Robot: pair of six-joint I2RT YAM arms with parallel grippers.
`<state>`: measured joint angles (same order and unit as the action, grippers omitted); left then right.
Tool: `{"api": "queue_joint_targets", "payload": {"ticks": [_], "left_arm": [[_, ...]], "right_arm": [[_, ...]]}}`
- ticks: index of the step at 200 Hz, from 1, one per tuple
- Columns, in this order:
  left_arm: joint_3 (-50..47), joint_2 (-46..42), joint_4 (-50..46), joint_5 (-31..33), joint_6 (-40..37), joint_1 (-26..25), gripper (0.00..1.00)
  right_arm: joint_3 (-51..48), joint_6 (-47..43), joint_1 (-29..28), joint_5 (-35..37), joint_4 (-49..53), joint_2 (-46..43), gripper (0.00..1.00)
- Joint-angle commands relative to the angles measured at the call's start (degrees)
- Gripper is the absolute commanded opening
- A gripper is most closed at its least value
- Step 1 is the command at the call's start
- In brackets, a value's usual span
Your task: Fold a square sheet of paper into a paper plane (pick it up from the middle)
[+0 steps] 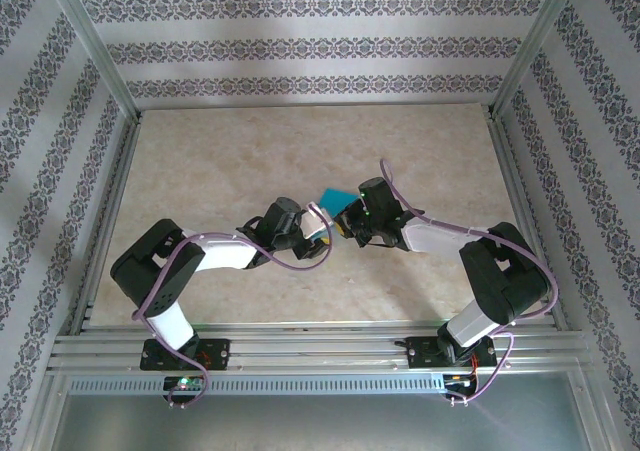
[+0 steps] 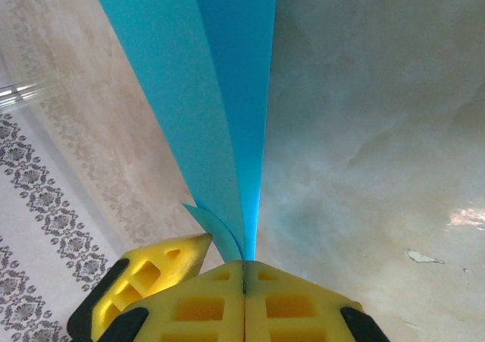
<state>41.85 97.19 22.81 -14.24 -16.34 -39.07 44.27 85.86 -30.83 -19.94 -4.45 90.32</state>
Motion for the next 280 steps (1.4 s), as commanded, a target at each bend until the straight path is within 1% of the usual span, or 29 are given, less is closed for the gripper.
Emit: {"api": "queue_joint_targets", "payload": {"ticks": [1,9,39,61,109,136,160,183,230,246,280], "left_arm": [[-0.7,0.71,5.62,1.93,-1.67,-0.75,0.57],[-0.88,0.81,5.88,2.32,-1.64,-0.75,0.54],[-0.98,1.13,5.74,2.91,-1.68,-0.75,0.47],[-1.28,1.33,5.56,3.08,-1.8,-0.75,0.46],[-0.98,2.47,4.98,3.49,-2.21,-0.75,0.48],[-0.8,2.73,5.22,3.67,-1.94,-0.75,0.43],[-0.88,2.73,5.17,3.43,-1.52,-0.75,0.37],[-1.13,2.73,5.27,3.08,-0.6,-0.75,0.33],[-1.68,2.94,5.45,2.16,2.67,-0.8,0.25],[-1.88,2.92,5.58,2.08,4.88,-0.76,0.22],[-2.15,2.28,5.31,1.42,11.99,-0.75,0.21]], "right_arm": [[1.26,1.21,0.77,-1.83,1.02,0.16,0.07],[1.25,1.25,0.77,-2.19,1.02,0.2,0.07],[1.26,1.35,0.86,-2.43,1.01,0.38,0.07],[1.17,1.59,0.86,-2.64,1.02,0.47,0.08],[1.34,1.81,0.86,-3.31,1.02,0.8,0.08],[1.52,1.84,0.86,-3.82,1.09,1.16,0.09],[1.61,1.82,0.84,-3.96,1.03,1.41,0.12],[1.68,1.5,0.77,-3.83,1.24,1.39,0.18],[1.52,-0.44,1.1,-1.89,2.28,-0.08,0.41],[1.43,-2.06,1.54,-0.85,2.88,-1.22,0.49],[1.26,-7.02,2.93,2.92,6.35,-4.41,0.62]]}}
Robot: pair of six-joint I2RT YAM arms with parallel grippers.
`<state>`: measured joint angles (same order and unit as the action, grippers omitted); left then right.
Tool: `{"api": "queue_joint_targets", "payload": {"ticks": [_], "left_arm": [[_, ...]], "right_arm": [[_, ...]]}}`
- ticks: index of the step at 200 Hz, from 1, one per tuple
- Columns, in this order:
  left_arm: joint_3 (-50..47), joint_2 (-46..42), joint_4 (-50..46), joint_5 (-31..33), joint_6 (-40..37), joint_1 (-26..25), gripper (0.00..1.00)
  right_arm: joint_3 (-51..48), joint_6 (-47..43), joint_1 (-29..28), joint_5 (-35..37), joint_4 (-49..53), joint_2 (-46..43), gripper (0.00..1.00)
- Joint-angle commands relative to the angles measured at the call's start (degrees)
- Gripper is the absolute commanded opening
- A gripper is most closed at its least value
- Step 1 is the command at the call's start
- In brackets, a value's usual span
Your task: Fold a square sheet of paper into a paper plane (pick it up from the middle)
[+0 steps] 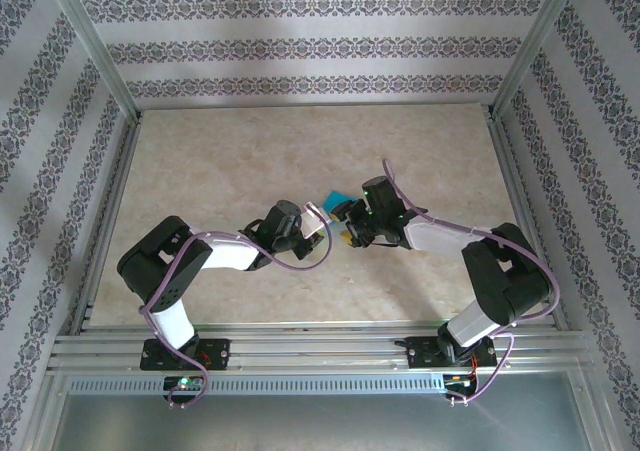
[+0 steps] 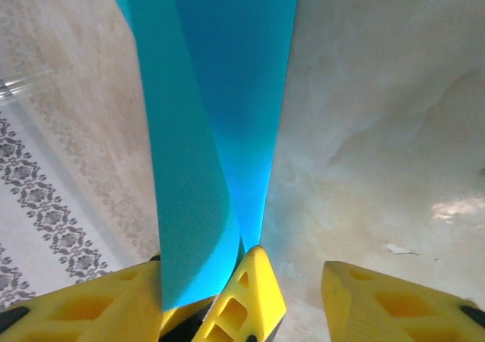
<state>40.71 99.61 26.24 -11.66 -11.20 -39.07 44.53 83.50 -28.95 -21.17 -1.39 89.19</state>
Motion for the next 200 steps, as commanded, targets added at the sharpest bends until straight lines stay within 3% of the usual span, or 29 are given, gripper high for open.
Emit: {"api": "queue_joint_targets", "payload": {"ticks": [1,49,101,142,200], "left_arm": [[-1.04,-0.13,1.93,-1.17,7.09,-0.75,0.2],[-0.06,-1.02,-1.35,-3.38,17.51,-0.7,0.17],[7.8,-0.09,-16.3,-8.86,28.06,-0.23,0.12],[13.03,1.97,-24.57,-12.54,33.01,-0.19,0.1],[17.37,4.25,-30.11,-13.89,33.1,-0.31,0.09]], "right_arm": [[0.99,-4.93,1.16,4.22,3.39,-3.39,0.62],[-0.67,-18.38,3.34,8.58,5.5,-8.09,0.74],[-4.19,-33.31,5.21,7.34,3.63,-10.64,0.76],[-4.96,-36.81,6.1,4.4,4.3,-9.88,0.75],[-8.33,-34.62,6.44,2.85,3.08,-10.07,0.74]]}}
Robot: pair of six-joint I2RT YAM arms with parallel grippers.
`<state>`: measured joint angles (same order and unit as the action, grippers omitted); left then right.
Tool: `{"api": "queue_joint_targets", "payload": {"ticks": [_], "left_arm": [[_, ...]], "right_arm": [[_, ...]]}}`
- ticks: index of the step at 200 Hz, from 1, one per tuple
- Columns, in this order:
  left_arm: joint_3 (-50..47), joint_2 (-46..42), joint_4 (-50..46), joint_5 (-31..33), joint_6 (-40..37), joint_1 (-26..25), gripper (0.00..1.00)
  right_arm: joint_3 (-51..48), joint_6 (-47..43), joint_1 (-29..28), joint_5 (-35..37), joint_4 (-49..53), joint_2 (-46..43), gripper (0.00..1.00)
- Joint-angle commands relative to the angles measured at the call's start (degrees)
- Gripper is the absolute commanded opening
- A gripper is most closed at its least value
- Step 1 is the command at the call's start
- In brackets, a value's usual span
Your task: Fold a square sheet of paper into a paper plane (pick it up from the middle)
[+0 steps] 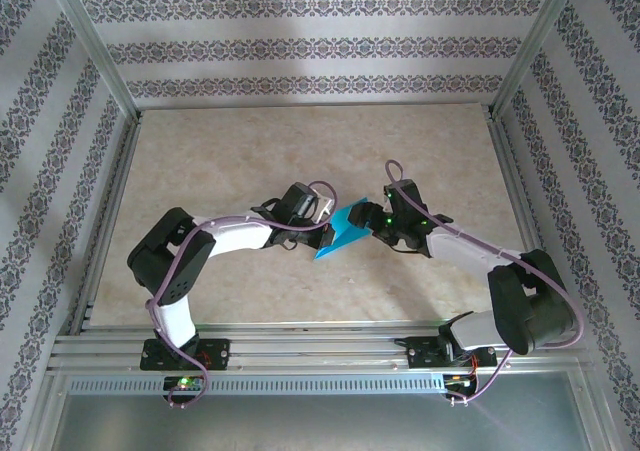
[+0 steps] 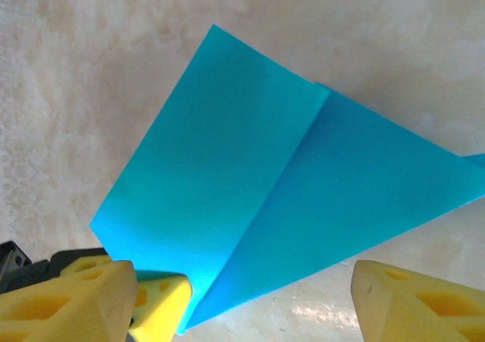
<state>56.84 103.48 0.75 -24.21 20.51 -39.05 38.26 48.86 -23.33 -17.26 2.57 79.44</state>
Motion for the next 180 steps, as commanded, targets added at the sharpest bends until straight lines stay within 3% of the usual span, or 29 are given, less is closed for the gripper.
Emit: {"api": "queue_joint_targets", "payload": {"ticks": [1,39,87,180], "left_arm": [[1.2,0.39,-4.62,-1.27,1.33,-0.33,0.09],[2.3,1.31,-5.59,-1.53,0.93,-1.32,0.09],[6.08,3.37,-10.27,-3.6,1.8,-1.47,0.09],[10.18,6.48,-14.96,-3.59,9.31,-1.47,0.09]], "right_arm": [[-2.14,0.06,0.83,-1.0,-0.89,-0.33,0.74],[-3.84,1.91,1.18,-1.21,-2.84,-0.09,0.73],[-4.96,3.25,1.53,-2.13,-6.14,1.27,0.81],[-1.87,-0.3,2.54,-6.91,-7.81,6.36,0.83]]}}
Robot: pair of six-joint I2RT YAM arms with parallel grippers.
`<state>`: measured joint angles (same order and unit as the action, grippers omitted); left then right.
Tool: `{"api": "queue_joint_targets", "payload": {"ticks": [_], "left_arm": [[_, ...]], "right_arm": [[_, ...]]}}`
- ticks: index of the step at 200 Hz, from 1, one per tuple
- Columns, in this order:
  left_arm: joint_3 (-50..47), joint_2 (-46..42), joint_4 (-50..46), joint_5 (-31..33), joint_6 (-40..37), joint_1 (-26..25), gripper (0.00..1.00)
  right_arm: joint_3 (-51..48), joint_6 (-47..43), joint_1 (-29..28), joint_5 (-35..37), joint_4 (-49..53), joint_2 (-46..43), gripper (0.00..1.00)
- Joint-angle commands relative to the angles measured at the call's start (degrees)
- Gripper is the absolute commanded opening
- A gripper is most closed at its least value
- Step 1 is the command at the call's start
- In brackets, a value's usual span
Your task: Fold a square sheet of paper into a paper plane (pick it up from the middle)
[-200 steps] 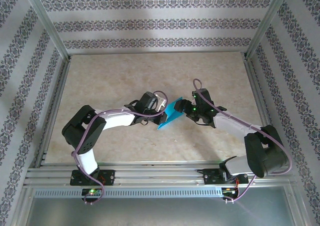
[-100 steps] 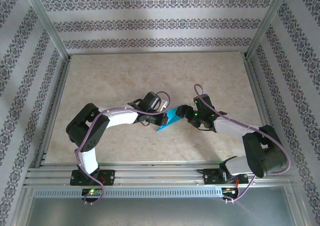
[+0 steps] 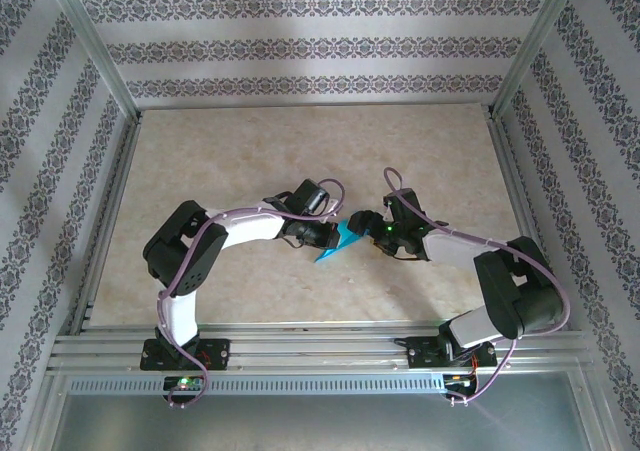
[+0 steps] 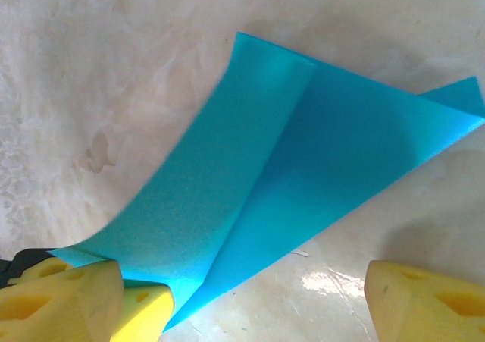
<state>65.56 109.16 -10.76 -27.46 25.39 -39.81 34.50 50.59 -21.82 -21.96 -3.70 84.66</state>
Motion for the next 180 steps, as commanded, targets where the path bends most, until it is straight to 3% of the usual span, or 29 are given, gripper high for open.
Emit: {"api": "queue_joint_targets", "payload": {"ticks": [1,106,142,180], "left_arm": [[1.39,0.79,-3.37,-0.28,4.51,-0.71,0.09],[-8.28,-9.18,4.03,11.83,20.33,-0.88,0.09],[-10.64,-13.78,3.38,19.75,24.05,-0.88,0.09],[-8.39,-10.22,3.71,17.07,27.59,-0.71,0.09]], "right_arm": [[1.89,-2.05,1.06,-2.21,-1.59,1.13,0.83],[0.84,-4.43,2.05,-3.84,-5.78,-1.58,0.83],[1.59,-4.28,1.81,-4.79,-6.14,-1.18,0.83],[3.08,-5.43,0.5,-5.56,-6.23,1.03,0.83]]}}
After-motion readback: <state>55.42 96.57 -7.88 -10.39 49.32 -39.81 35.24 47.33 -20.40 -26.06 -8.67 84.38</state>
